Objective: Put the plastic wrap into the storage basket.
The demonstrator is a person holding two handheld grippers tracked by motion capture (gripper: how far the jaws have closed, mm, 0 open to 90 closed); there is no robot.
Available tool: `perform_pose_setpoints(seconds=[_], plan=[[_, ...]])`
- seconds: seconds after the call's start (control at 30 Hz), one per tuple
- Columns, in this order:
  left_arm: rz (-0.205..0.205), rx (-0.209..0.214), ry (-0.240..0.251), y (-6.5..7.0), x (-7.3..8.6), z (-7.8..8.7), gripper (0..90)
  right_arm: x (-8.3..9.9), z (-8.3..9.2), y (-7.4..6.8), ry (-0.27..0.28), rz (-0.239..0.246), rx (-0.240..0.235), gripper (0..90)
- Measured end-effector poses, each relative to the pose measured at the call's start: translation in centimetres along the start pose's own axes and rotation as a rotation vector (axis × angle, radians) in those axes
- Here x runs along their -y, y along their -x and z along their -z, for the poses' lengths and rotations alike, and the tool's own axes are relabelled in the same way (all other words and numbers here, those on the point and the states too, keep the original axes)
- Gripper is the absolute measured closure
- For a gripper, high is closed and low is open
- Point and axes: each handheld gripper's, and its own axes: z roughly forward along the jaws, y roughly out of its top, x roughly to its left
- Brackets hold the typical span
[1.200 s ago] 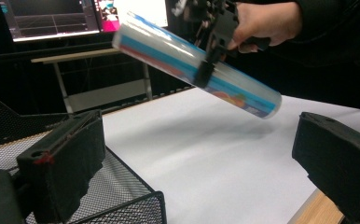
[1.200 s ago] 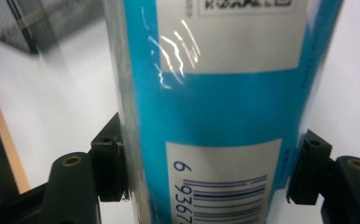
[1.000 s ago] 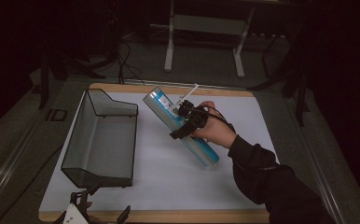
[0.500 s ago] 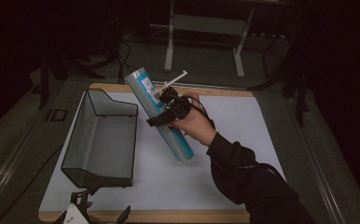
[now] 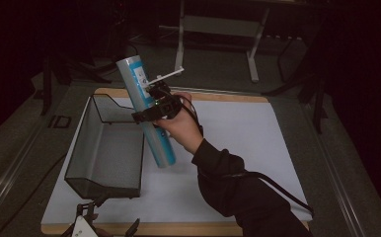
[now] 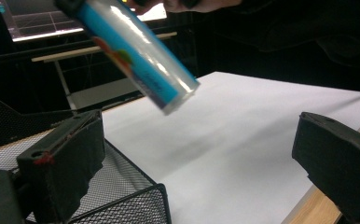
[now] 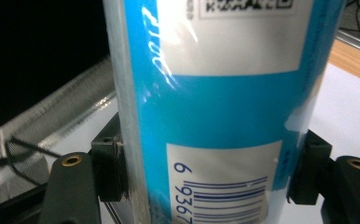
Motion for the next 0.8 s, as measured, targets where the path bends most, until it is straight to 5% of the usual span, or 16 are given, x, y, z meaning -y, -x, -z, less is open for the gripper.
perform_pose_setpoints(seconds=[0.43, 0.63, 0.8], plan=[[-0.008, -0.008, -0.006, -0.1, 0.0, 0.0, 3.6, -2.0, -3.1, -2.8, 0.104, -0.128, -0.026, 31.8], [-0.005, -0.009, 0.000, -0.1, 0.0, 0.1, 3.6, -1.1, -5.6, -3.2, 0.117, -0.206, -0.018, 31.8], [-0.006, -0.003, 0.000, -0.1, 0.0, 0.2, 3.6, -0.1, -7.5, -3.1, 0.100, -0.215, 0.013, 31.8]])
